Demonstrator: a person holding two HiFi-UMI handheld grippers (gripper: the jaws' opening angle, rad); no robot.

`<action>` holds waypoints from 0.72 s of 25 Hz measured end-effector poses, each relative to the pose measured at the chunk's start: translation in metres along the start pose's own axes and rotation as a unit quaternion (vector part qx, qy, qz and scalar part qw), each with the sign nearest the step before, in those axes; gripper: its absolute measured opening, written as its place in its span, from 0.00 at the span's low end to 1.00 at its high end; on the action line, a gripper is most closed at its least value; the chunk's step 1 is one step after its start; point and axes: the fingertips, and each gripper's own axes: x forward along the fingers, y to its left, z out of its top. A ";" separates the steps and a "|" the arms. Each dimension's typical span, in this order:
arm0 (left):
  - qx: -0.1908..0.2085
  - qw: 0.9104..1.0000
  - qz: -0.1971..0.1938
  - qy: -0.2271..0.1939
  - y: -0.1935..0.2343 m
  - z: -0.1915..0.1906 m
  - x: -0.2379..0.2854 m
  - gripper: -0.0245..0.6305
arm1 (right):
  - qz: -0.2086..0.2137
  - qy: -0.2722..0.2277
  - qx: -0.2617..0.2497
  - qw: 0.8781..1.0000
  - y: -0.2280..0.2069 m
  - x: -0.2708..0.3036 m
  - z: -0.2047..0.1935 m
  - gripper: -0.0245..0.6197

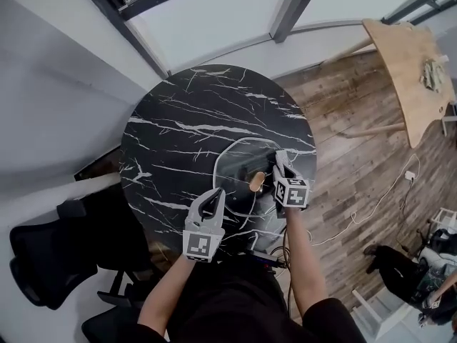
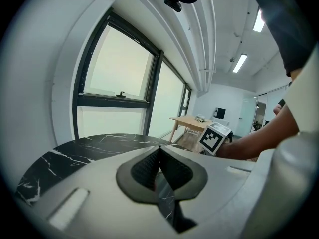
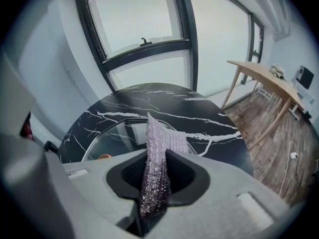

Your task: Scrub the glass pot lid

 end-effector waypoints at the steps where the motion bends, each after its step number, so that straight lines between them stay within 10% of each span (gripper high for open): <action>1: 0.000 1.000 0.001 -0.001 0.001 -0.001 0.000 0.04 | 0.002 0.002 -0.003 1.000 0.001 0.001 0.002 0.17; 18: -0.004 1.000 0.011 -0.002 0.017 -0.002 -0.007 0.04 | 0.068 0.046 -0.083 0.993 0.034 0.028 0.036 0.17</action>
